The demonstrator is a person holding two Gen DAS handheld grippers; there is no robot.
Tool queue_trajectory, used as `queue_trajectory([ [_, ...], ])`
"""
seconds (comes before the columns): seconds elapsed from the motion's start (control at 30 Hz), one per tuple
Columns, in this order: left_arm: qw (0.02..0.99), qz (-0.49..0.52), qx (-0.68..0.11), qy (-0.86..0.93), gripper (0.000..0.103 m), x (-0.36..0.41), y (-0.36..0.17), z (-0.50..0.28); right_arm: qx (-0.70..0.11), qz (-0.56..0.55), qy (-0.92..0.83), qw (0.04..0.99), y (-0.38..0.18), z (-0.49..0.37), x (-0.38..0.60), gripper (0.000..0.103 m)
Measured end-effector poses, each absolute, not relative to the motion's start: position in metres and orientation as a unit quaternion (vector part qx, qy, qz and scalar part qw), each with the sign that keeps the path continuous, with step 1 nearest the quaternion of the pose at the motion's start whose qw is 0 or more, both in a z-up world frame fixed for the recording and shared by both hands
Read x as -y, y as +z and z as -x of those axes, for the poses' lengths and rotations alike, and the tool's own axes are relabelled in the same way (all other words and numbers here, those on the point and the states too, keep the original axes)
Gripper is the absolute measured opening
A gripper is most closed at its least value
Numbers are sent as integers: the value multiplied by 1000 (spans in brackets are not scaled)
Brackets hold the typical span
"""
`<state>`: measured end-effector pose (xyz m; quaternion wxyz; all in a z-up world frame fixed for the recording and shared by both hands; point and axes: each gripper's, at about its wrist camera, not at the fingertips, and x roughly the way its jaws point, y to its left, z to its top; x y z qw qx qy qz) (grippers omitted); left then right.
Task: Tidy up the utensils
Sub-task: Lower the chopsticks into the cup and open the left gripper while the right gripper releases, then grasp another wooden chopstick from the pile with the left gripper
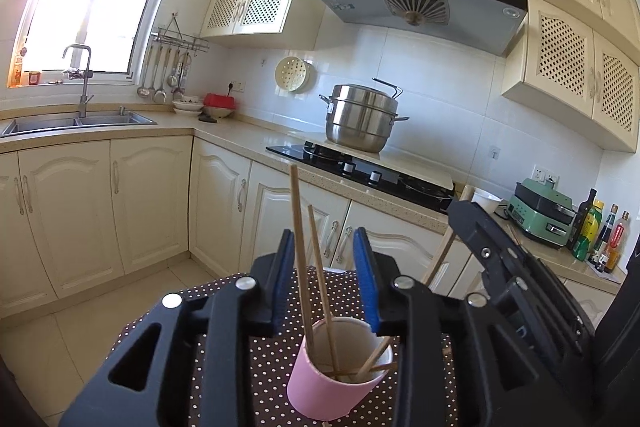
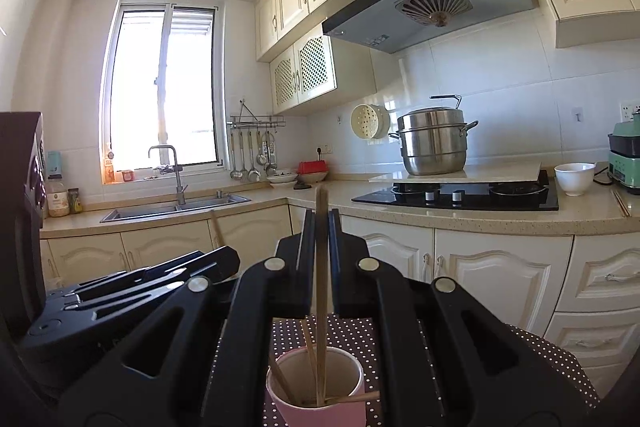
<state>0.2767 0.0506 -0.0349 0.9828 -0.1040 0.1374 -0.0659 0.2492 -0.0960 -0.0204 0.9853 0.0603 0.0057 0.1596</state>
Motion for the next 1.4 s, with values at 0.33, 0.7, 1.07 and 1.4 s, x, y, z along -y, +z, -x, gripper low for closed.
queue_trajectory([
  [0.33, 982, 105, -146, -56, 33, -59, -39, -271, -10, -56, 158, 986, -22, -246, 96, 7],
  [0.7, 979, 92, -172, -55, 42, -63, -44, -252, -34, -56, 153, 986, -26, -233, 101, 7],
  [1.07, 961, 73, -261, -53, 44, -69, -72, -221, -95, -39, 140, 985, -44, -207, 103, 8],
  [1.4, 917, 82, -385, -55, 44, -78, -130, -213, -169, -20, 125, 977, -74, -192, 105, 8],
])
